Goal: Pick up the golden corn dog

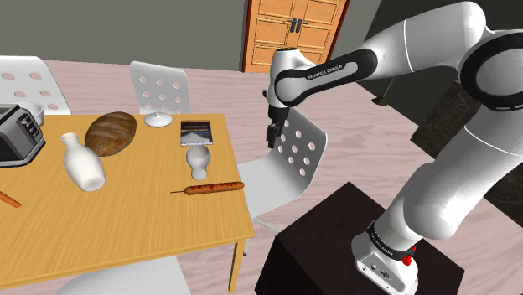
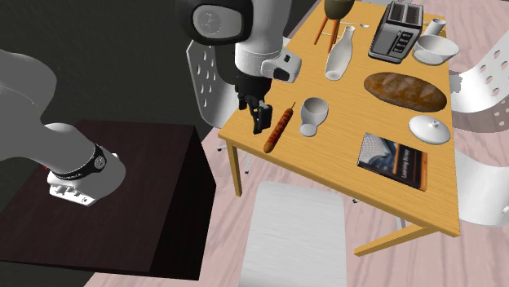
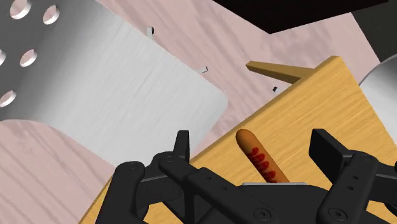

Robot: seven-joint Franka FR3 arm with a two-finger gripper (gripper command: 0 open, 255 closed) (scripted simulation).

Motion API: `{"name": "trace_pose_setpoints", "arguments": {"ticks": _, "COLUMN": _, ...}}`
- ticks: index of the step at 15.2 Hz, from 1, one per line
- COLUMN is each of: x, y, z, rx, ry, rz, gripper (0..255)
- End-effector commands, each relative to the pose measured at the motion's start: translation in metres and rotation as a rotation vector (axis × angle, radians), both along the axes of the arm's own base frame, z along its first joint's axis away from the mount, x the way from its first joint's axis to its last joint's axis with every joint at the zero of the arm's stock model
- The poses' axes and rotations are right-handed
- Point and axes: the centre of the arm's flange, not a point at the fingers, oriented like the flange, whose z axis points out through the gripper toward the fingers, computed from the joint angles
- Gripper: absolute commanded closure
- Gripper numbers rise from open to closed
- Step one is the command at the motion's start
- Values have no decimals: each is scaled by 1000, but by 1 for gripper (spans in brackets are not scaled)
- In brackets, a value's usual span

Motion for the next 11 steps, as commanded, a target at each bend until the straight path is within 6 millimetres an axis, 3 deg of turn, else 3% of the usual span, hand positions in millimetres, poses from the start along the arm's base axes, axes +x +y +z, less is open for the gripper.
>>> {"name": "trace_pose_setpoints", "arguments": {"ticks": 1, "x": 13, "y": 15, "z": -19, "rx": -1, "ry": -1, "rz": 52, "gripper": 0}}
{"name": "trace_pose_setpoints", "arguments": {"ticks": 11, "x": 68, "y": 99, "z": -108, "rx": -8, "ry": -1, "rz": 301, "gripper": 0}}
